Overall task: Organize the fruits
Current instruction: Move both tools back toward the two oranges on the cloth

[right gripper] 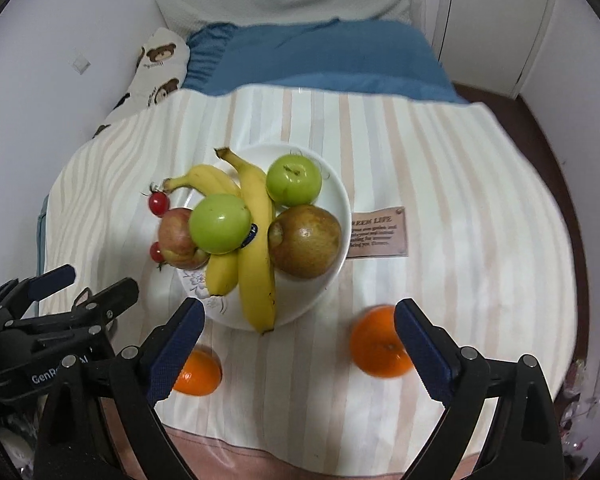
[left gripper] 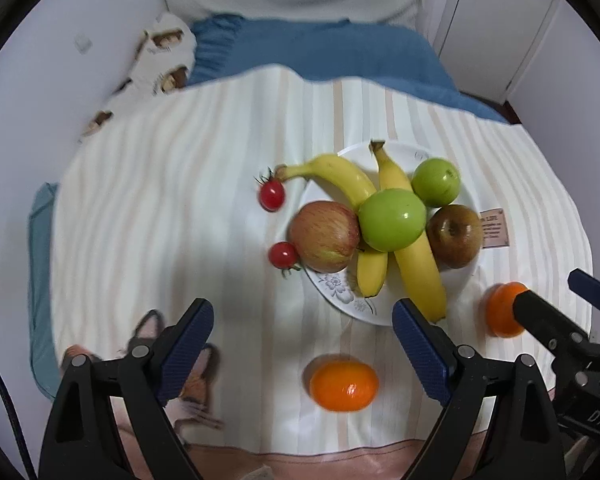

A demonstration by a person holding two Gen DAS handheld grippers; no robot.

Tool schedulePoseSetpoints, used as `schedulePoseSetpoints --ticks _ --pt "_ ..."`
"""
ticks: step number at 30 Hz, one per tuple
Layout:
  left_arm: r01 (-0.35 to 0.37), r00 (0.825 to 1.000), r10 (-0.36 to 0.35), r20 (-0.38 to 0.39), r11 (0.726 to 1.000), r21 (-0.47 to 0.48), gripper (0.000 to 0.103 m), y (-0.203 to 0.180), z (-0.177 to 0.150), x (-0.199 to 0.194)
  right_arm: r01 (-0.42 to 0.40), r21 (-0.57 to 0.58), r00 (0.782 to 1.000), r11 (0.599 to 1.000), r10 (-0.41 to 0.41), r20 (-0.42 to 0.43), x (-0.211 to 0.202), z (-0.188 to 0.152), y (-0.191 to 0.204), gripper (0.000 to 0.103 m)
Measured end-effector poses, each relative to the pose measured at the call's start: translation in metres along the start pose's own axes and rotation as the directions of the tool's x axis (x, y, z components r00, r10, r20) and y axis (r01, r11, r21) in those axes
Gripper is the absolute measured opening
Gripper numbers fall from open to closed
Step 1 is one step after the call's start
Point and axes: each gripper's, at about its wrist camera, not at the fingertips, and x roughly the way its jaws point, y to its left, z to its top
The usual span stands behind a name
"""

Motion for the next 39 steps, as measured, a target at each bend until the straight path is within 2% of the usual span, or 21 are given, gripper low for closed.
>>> schedulePoseSetpoints --ticks 4,9,21,31,39 --pt "-0.018 0.996 0.017 0.083 1.0 0.007 0.091 -0.001 -0.016 -0.039 -0.003 -0.011 0.997 1.0 0.004 0.071 -0.04 -0.015 0.006 0.098" --pt "0.004 0.988 -0.005 0.157 1.0 0.012 0.091 -0.004 -0.039 -0.09 0.005 -0.022 0.989 1.0 -0.002 0.147 -0.083 -0.036 0.009 0.098" --pt "0.009 0.965 -0.012 0.263 1.0 0.013 0.091 -0.009 -0.083 -0.163 -0.009 -0.012 0.968 1.0 0.011 0.25 -0.161 -0.09 0.005 0.098" --pt "0.006 0.959 -0.009 0.282 1.0 0.01 0.091 -0.011 -0.101 -0.183 -0.024 -0.027 0.952 0.999 0.031 0.304 -0.197 -0.113 0.014 0.098" --pt "-0.002 0.963 0.004 0.269 1.0 -0.008 0.091 -0.009 -0.1 -0.178 -0.048 -0.015 0.956 0.999 0.05 0.288 -0.193 -0.11 0.008 0.1"
